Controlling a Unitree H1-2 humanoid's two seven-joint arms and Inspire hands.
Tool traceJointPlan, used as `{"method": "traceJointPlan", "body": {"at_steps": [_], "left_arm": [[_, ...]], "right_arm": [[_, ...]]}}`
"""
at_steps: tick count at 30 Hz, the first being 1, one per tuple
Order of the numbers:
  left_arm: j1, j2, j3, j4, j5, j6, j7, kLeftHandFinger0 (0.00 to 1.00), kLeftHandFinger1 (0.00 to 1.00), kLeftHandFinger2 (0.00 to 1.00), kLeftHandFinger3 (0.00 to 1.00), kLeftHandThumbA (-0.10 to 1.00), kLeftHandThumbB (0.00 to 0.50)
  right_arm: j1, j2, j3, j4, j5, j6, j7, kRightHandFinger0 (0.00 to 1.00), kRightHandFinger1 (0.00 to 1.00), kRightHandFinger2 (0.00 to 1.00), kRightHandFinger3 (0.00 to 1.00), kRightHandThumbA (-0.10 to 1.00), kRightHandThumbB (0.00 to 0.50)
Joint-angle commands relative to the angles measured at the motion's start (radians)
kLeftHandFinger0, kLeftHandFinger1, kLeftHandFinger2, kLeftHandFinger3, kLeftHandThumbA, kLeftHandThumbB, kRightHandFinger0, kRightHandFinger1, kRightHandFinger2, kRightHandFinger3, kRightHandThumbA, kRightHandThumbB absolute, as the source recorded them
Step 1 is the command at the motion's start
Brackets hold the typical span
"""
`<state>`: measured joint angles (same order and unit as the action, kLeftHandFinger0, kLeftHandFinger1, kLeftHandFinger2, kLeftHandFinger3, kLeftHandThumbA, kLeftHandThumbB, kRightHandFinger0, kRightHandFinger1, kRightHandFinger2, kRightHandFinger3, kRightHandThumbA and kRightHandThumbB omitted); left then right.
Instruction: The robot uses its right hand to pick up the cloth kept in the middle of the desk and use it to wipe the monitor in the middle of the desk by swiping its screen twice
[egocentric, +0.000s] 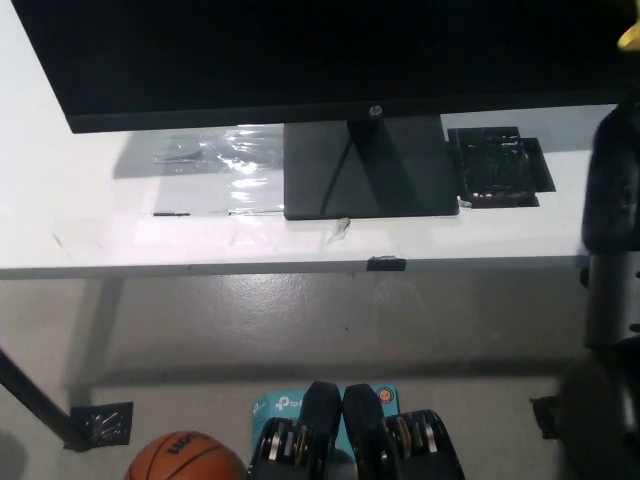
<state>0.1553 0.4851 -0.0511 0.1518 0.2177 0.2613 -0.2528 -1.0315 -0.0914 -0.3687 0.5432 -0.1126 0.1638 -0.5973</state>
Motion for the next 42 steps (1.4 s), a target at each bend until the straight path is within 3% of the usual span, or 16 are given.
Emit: {"method": "traceJointPlan", "body": {"at_steps": [1, 5, 6, 10, 13, 16, 19, 23, 24, 25, 29, 34, 36, 39, 40, 42], "left_arm": [[0.004, 0.04, 0.009, -0.038, 0.013, -0.023, 0.007, 0.66, 0.57, 0.0, 0.0, 0.51, 0.5], [0.003, 0.041, 0.005, -0.049, 0.02, -0.008, 0.005, 0.68, 0.58, 0.0, 0.0, 0.49, 0.5], [0.002, 0.041, 0.005, -0.048, 0.019, -0.006, 0.003, 0.68, 0.58, 0.0, 0.0, 0.49, 0.5], [0.009, 0.038, 0.003, -0.045, 0.019, -0.015, 0.005, 0.7, 0.59, 0.0, 0.0, 0.49, 0.5], [0.012, 0.039, 0.002, -0.044, 0.021, -0.024, 0.006, 0.69, 0.6, 0.0, 0.0, 0.51, 0.5], [0.014, 0.038, 0.001, -0.046, 0.023, -0.02, 0.003, 0.68, 0.59, 0.0, 0.0, 0.5, 0.5], [0.016, 0.039, 0.001, -0.042, 0.025, -0.025, 0.003, 0.69, 0.6, 0.0, 0.0, 0.5, 0.5], [0.01, 0.034, 0.007, -0.04, 0.015, -0.021, -0.001, 0.68, 0.58, 0.0, 0.0, 0.49, 0.5], [0.011, 0.034, 0.005, -0.045, 0.019, -0.018, 0.001, 0.68, 0.59, 0.0, 0.0, 0.5, 0.5], [0.01, 0.036, -0.002, -0.05, 0.03, -0.013, 0.001, 0.68, 0.59, 0.0, 0.0, 0.5, 0.5], [0.01, 0.038, -0.007, -0.043, 0.031, -0.029, -0.001, 0.69, 0.58, 0.0, 0.0, 0.52, 0.5], [0.008, 0.036, -0.011, -0.038, 0.03, -0.025, -0.001, 0.7, 0.59, 0.0, 0.0, 0.52, 0.5], [0.008, 0.033, -0.012, -0.032, 0.027, -0.031, 0.0, 0.69, 0.58, 0.0, 0.0, 0.51, 0.5], [0.009, 0.026, -0.017, -0.027, 0.027, -0.03, 0.002, 0.7, 0.59, 0.0, 0.0, 0.51, 0.5], [0.013, 0.027, -0.023, -0.037, 0.033, -0.022, 0.0, 0.72, 0.6, 0.0, 0.0, 0.51, 0.5], [0.013, 0.03, -0.028, -0.031, 0.035, -0.035, 0.001, 0.72, 0.6, 0.0, 0.0, 0.52, 0.5]], "right_arm": [[-0.076, -0.136, 0.35, 0.219, -0.405, -0.179, -0.137, 0.0, 0.0, 0.36, 0.0, -0.1, 0.086], [-0.077, -0.131, 0.408, 0.27, -0.406, -0.192, -0.172, 0.0, 0.0, 0.28, 0.0, -0.1, 0.141], [-0.071, -0.129, 0.426, 0.262, -0.402, -0.196, -0.176, 0.0, 0.0, 0.29, 0.01, -0.1, 0.174], [-0.051, -0.109, 0.473, 0.216, -0.4, -0.196, -0.196, 0.0, 0.0, 0.28, 0.0, -0.1, 0.185], [-0.053, -0.087, 0.509, 0.197, -0.399, -0.193, -0.221, 0.0, 0.0, 0.27, 0.0, -0.1, 0.242], [-0.056, -0.073, 0.528, 0.17, -0.392, -0.164, -0.218, 0.0, 0.0, 0.27, 0.0, -0.1, 0.24], [-0.068, -0.042, 0.545, 0.143, -0.384, -0.203, -0.22, 0.0, 0.0, 0.25, 0.07, -0.1, 0.243], [-0.076, -0.005, 0.569, 0.093, -0.406, -0.18, -0.229, 0.0, 0.0, 0.22, 0.11, -0.1, 0.285], [-0.076, 0.024, 0.582, 0.077, -0.41, -0.179, -0.225, 0.0, 0.0, 0.23, 0.01, -0.1, 0.251], [-0.075, 0.052, 0.598, 0.064, -0.42, -0.191, -0.231, 0.0, 0.0, 0.28, 0.0, -0.1, 0.238], [-0.064, 0.096, 0.634, 0.037, -0.442, -0.192, -0.222, 0.0, 0.0, 0.31, 0.01, -0.1, 0.207], [-0.083, 0.155, 0.646, 0.078, -0.446, -0.189, -0.221, 0.0, 0.0, 0.35, 0.04, -0.1, 0.218], [-0.113, 0.174, 0.669, 0.144, -0.466, -0.202, -0.231, 0.0, 0.0, 0.38, 0.09, -0.1, 0.169], [-0.116, 0.177, 0.679, 0.167, -0.475, -0.212, -0.239, 0.0, 0.0, 0.39, 0.12, -0.1, 0.176], [-0.13, 0.183, 0.7, 0.2, -0.496, -0.184, -0.227, 0.0, 0.0, 0.43, 0.12, -0.1, 0.219], [-0.134, 0.181, 0.715, 0.221, -0.511, -0.18, -0.227, 0.0, 0.01, 0.46, 0.15, -0.1, 0.227]]}}
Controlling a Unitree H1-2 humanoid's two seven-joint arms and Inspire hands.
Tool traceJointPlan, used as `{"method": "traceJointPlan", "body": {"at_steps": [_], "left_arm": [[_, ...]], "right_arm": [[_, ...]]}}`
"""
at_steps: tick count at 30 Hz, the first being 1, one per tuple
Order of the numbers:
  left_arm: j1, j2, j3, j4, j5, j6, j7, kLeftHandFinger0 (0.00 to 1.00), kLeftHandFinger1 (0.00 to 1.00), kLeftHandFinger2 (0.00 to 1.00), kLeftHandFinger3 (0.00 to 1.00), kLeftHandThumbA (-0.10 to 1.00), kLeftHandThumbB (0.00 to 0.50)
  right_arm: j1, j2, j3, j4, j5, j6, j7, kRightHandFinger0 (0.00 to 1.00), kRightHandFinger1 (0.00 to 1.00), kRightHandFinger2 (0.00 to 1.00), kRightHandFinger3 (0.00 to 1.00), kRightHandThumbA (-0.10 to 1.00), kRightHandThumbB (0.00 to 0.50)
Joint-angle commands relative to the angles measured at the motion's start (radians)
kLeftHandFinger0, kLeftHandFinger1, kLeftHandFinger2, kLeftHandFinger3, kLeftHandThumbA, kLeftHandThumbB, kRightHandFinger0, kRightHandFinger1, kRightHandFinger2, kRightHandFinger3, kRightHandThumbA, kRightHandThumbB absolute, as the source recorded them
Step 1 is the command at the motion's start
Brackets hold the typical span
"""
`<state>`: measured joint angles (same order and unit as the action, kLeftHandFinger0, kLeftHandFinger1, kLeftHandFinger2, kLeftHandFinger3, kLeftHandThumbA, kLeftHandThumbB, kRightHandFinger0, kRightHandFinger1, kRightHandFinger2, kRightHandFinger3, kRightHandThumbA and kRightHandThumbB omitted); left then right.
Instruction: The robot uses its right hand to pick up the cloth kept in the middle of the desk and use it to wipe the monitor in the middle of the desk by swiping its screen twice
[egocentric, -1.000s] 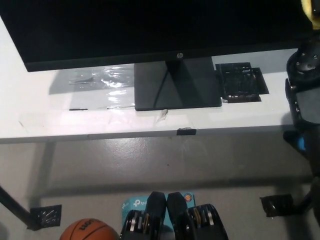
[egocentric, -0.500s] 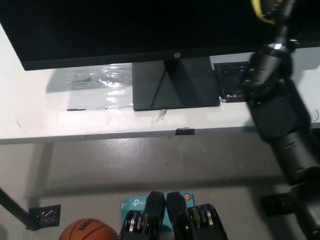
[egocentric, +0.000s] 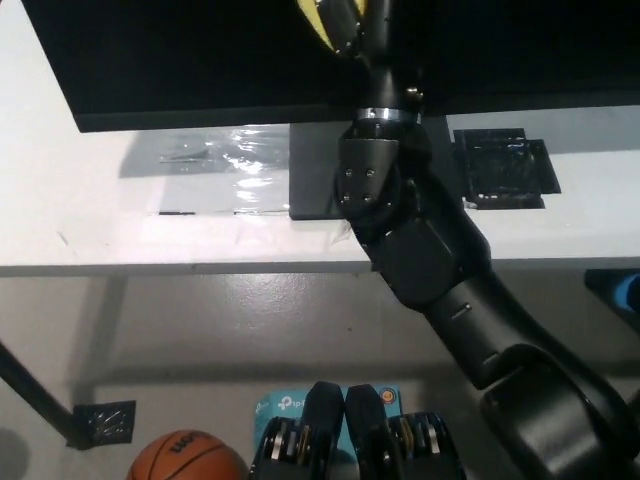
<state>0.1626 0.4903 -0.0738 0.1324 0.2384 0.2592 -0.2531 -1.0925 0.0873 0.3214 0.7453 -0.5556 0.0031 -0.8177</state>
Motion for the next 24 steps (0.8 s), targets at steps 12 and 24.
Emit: {"method": "traceJointPlan", "body": {"at_steps": [12, 24], "left_arm": [[0.031, 0.029, -0.006, -0.011, 0.019, -0.039, 0.016, 0.74, 0.59, 0.0, 0.0, 0.54, 0.5], [0.049, 0.022, 0.008, -0.004, 0.016, -0.045, 0.02, 0.73, 0.59, 0.0, 0.0, 0.54, 0.5]], "right_arm": [[-0.04, -0.116, 0.046, 0.047, -0.114, -0.083, -0.027, 0.0, 0.0, 0.49, 0.17, -0.1, 0.167], [0.02, -0.3, 0.016, 0.012, -0.138, -0.083, -0.011, 0.0, 0.0, 0.4, 0.29, -0.1, 0.113]]}}
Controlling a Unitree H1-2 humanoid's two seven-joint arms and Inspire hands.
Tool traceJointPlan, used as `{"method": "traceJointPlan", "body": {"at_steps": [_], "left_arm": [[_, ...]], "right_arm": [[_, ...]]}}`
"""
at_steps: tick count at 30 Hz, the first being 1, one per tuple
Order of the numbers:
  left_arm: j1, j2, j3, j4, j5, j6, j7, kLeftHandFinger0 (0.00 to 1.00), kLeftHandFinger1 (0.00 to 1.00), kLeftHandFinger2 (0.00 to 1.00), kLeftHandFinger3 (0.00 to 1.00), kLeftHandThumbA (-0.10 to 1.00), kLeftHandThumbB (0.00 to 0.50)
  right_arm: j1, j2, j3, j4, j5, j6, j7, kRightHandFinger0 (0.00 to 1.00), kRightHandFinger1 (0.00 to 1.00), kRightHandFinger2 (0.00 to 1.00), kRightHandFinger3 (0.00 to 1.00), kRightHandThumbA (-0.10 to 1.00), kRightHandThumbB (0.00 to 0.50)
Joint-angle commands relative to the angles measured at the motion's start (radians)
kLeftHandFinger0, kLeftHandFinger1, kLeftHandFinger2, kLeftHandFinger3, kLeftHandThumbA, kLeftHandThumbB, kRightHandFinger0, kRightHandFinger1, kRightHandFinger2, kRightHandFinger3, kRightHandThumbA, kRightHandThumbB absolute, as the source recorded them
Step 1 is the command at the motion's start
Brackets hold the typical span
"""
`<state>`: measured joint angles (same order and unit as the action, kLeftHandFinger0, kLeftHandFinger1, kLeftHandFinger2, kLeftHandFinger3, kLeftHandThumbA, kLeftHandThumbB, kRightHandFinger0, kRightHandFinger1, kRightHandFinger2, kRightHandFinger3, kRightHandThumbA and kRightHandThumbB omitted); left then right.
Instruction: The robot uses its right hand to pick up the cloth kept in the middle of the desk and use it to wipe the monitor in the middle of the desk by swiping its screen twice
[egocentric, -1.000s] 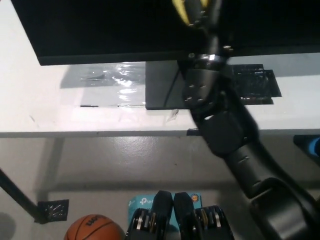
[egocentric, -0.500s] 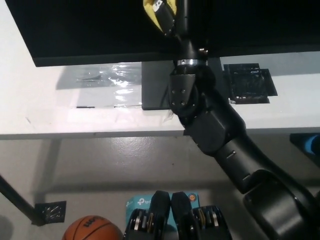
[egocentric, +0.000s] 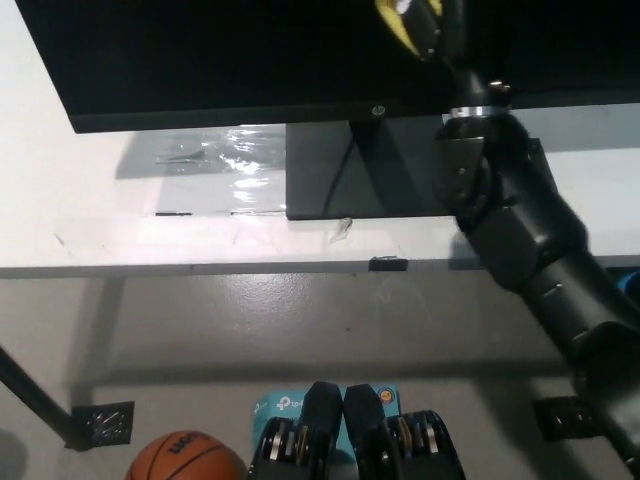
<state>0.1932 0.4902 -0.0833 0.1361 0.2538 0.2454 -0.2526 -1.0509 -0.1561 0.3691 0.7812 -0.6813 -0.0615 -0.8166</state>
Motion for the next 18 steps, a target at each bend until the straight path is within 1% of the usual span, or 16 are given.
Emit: {"method": "traceJointPlan", "body": {"at_steps": [1, 2, 3, 4, 5, 6, 8, 9, 10, 11, 12, 13, 15, 16, 17, 18], "left_arm": [[0.02, 0.023, 0.016, -0.012, 0.004, -0.032, 0.02, 0.74, 0.59, 0.0, 0.0, 0.54, 0.5], [0.02, 0.024, 0.015, -0.015, 0.006, -0.032, 0.02, 0.74, 0.59, 0.0, 0.0, 0.54, 0.5], [0.02, 0.023, 0.016, -0.015, 0.006, -0.037, 0.021, 0.74, 0.6, 0.0, 0.0, 0.54, 0.5], [0.02, 0.023, 0.016, -0.018, 0.007, -0.026, 0.019, 0.75, 0.61, 0.0, 0.0, 0.54, 0.5], [0.02, 0.022, 0.016, -0.02, 0.008, -0.022, 0.019, 0.75, 0.61, 0.0, 0.0, 0.54, 0.5], [0.019, 0.023, 0.016, -0.017, 0.009, -0.022, 0.019, 0.75, 0.61, 0.0, 0.0, 0.54, 0.5], [0.018, 0.021, 0.022, -0.009, 0.002, -0.025, 0.021, 0.73, 0.59, 0.0, 0.0, 0.52, 0.5], [0.018, 0.027, 0.014, -0.008, 0.013, -0.035, 0.02, 0.72, 0.59, 0.0, 0.0, 0.54, 0.5], [0.019, 0.026, 0.017, -0.007, 0.009, -0.037, 0.02, 0.73, 0.59, 0.0, 0.0, 0.54, 0.5], [0.021, 0.024, 0.022, -0.002, 0.0, -0.045, 0.02, 0.74, 0.59, 0.0, 0.0, 0.55, 0.5], [0.021, 0.029, 0.016, -0.005, 0.011, -0.041, 0.019, 0.75, 0.6, 0.0, 0.0, 0.57, 0.5], [0.021, 0.027, 0.019, -0.001, 0.008, -0.043, 0.021, 0.75, 0.6, 0.0, 0.0, 0.57, 0.5], [0.026, 0.025, 0.021, 0.003, 0.006, -0.046, 0.023, 0.75, 0.6, 0.0, 0.0, 0.56, 0.5], [0.032, 0.025, 0.025, -0.004, 0.001, -0.048, 0.021, 0.76, 0.6, 0.0, 0.0, 0.55, 0.5], [0.037, 0.026, 0.027, -0.005, 0.0, -0.049, 0.021, 0.76, 0.6, 0.0, 0.0, 0.55, 0.5], [0.035, 0.025, 0.026, -0.005, 0.006, -0.037, 0.021, 0.76, 0.6, 0.0, 0.0, 0.55, 0.5]], "right_arm": [[-0.014, -0.062, -0.035, -0.036, -0.018, -0.012, -0.009, 0.0, 0.0, 0.4, 0.27, -0.1, 0.112], [-0.01, -0.064, -0.038, -0.043, -0.021, -0.01, -0.006, 0.0, 0.0, 0.4, 0.27, -0.1, 0.111], [0.004, -0.077, -0.039, -0.055, -0.027, -0.01, -0.006, 0.0, 0.0, 0.43, 0.28, -0.1, 0.138], [0.016, -0.088, -0.04, -0.064, -0.035, -0.009, -0.009, 0.0, 0.0, 0.44, 0.26, -0.1, 0.159], [0.019, -0.09, -0.041, -0.065, -0.037, -0.01, -0.01, 0.0, 0.0, 0.42, 0.21, -0.1, 0.165], [0.025, -0.095, -0.044, -0.068, -0.037, -0.005, -0.006, 0.0, 0.01, 0.43, 0.19, -0.1, 0.166], [0.053, -0.106, -0.06, -0.09, -0.03, 0.038, 0.027, 0.0, 0.0, 0.41, 0.16, -0.1, 0.145], [0.063, -0.111, -0.067, -0.097, -0.025, 0.033, 0.027, 0.0, 0.0, 0.41, 0.14, -0.1, 0.138], [0.066, -0.114, -0.069, -0.096, -0.027, 0.029, 0.025, 0.0, 0.0, 0.41, 0.14, -0.1, 0.146], [0.074, -0.119, -0.073, -0.092, -0.027, 0.018, 0.014, 0.0, 0.0, 0.39, 0.15, -0.1, 0.147], [0.084, -0.126, -0.079, -0.096, -0.027, 0.01, 0.008, 0.0, 0.0, 0.35, 0.11, -0.1, 0.145], [0.097, -0.135, -0.086, -0.104, -0.026, 0.015, 0.016, 0.0, 0.0, 0.33, 0.11, -0.1, 0.113], [0.107, -0.137, -0.09, -0.11, -0.028, 0.019, 0.022, 0.0, 0.0, 0.32, 0.1, -0.1, 0.107], [0.122, -0.149, -0.092, -0.116, -0.034, 0.022, 0.023, 0.0, 0.0, 0.32, 0.15, -0.1, 0.096], [0.124, -0.148, -0.092, -0.116, -0.035, 0.023, 0.024, 0.0, 0.0, 0.33, 0.15, -0.1, 0.096], [0.131, -0.152, -0.099, -0.121, -0.032, 0.027, 0.024, 0.0, 0.0, 0.32, 0.2, -0.1, 0.083]]}}
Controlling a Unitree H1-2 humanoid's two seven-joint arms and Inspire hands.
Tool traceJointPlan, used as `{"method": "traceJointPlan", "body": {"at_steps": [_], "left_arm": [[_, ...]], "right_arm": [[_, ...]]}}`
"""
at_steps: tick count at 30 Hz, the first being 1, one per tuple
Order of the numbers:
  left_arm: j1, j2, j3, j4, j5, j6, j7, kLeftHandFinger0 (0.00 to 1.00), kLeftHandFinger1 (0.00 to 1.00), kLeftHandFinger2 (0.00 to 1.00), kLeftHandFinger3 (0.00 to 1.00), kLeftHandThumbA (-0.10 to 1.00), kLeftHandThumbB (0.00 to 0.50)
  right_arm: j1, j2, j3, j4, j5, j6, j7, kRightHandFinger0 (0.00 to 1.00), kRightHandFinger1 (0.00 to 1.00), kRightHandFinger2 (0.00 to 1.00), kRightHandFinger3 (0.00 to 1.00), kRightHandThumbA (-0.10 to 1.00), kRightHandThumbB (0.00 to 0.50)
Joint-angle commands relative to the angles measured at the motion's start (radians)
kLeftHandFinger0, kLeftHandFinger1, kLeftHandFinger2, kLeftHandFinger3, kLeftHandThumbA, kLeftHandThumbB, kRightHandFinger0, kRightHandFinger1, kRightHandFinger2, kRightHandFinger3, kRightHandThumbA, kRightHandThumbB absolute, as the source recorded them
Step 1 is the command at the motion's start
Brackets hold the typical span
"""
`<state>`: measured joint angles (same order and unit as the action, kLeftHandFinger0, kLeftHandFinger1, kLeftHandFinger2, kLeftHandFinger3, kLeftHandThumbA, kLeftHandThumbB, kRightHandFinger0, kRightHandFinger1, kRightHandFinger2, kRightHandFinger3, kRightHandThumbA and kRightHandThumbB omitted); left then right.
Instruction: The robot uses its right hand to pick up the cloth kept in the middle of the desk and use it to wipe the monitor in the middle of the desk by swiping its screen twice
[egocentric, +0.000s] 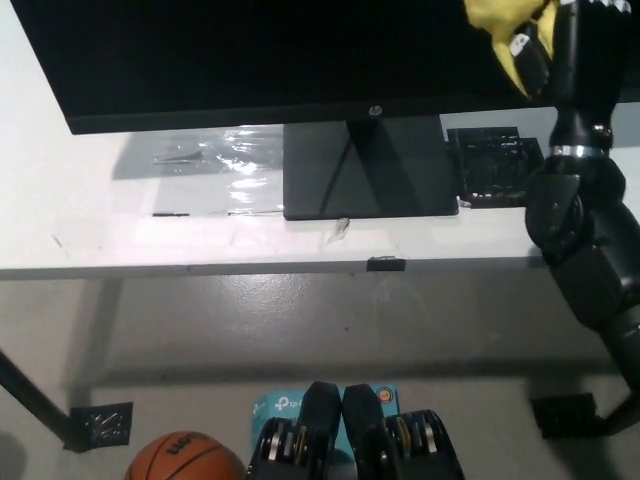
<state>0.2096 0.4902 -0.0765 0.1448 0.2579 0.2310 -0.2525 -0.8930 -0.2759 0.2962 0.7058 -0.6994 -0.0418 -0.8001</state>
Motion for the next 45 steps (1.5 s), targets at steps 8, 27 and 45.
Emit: {"method": "traceJointPlan", "body": {"at_steps": [8, 27, 45], "left_arm": [[0.011, 0.024, 0.016, 0.007, 0.001, -0.035, 0.017, 0.75, 0.61, 0.0, 0.0, 0.52, 0.5], [0.008, 0.023, 0.01, -0.033, 0.017, -0.003, 0.013, 0.77, 0.62, 0.0, 0.0, 0.5, 0.5], [-0.013, 0.031, 0.001, -0.034, 0.025, 0.011, 0.0, 0.76, 0.63, 0.0, 0.0, 0.52, 0.5]], "right_arm": [[-0.005, -0.047, -0.064, -0.055, -0.006, 0.033, 0.019, 0.0, 0.0, 0.39, 0.11, -0.1, 0.083], [-0.144, 0.076, -0.07, -0.039, 0.016, 0.116, 0.141, 0.0, 0.0, 0.39, 0.0, -0.1, 0.119], [-0.257, 0.282, 0.041, -0.018, -0.016, 0.156, 0.173, 0.0, 0.07, 0.53, 0.48, -0.1, 0.123]]}}
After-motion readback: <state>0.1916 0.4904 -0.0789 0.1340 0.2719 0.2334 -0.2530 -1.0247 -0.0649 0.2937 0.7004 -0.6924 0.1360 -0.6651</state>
